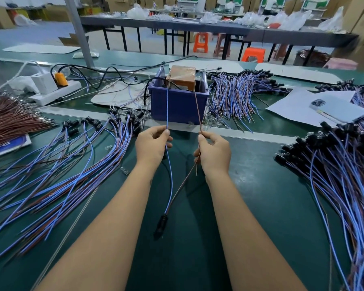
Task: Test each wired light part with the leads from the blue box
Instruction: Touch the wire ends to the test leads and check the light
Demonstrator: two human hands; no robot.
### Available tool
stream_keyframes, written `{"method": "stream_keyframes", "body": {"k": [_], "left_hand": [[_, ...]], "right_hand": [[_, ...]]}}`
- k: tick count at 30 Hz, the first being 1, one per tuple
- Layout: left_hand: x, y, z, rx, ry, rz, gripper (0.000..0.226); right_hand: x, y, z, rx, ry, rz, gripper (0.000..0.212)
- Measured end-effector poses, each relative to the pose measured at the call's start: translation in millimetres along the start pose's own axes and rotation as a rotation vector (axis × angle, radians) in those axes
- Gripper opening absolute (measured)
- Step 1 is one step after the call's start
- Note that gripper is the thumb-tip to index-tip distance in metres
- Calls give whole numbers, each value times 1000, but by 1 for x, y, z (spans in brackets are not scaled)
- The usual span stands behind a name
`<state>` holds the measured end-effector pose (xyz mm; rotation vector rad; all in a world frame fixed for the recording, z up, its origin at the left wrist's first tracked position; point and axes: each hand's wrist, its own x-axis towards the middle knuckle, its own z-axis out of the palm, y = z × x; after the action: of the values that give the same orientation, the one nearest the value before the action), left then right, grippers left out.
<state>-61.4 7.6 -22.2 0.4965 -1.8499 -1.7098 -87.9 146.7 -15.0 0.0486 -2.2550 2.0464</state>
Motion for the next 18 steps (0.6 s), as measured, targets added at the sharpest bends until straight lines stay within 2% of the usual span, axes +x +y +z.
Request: {"method": "stream_keyframes", "body": {"k": [18], "left_hand": [[-2,-1,-1,10,-9,46,11]], "right_hand": [[-4,2,0,-131,-19,-35,14]]}}
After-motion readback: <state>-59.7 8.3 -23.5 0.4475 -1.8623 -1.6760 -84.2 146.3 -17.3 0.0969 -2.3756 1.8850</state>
